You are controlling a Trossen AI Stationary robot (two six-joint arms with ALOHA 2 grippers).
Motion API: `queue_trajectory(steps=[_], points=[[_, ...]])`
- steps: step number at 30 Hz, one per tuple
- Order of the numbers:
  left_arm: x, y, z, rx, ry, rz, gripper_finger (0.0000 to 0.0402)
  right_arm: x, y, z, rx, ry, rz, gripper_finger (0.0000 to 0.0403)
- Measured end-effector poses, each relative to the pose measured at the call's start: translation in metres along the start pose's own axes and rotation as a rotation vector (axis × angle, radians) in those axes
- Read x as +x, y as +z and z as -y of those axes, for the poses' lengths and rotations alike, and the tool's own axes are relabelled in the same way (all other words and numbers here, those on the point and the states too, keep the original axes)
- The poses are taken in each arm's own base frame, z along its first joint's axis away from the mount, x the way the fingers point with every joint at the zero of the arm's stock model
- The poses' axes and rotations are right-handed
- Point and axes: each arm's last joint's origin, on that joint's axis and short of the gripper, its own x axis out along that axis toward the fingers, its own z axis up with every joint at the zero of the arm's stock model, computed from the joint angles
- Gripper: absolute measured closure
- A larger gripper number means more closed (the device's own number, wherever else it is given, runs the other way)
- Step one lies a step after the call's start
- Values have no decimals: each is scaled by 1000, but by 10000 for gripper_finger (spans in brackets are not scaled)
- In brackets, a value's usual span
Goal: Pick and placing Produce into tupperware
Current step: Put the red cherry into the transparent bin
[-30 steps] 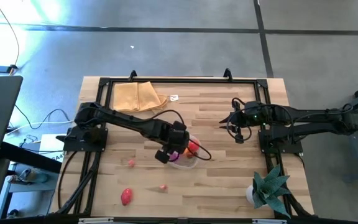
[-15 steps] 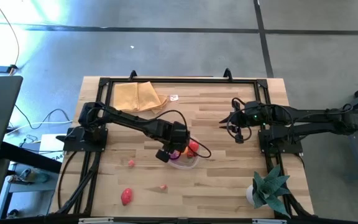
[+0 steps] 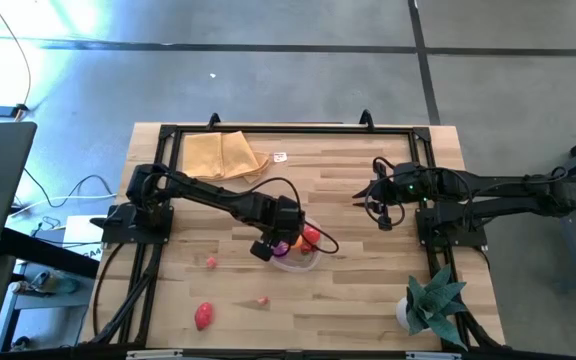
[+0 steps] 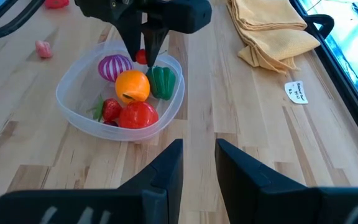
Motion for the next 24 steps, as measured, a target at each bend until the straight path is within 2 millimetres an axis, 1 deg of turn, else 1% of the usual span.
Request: queue_trajectory(steps=[15, 19, 24], points=[[0, 0, 0, -7, -11, 3, 289, 0, 0, 0, 0, 0, 0, 320], [12, 0, 2, -4, -42, -17, 289, 0, 0, 0, 0, -1, 0, 320], [17, 0, 0, -2, -50, -16, 280, 0, 0, 0, 0, 0, -1, 320]])
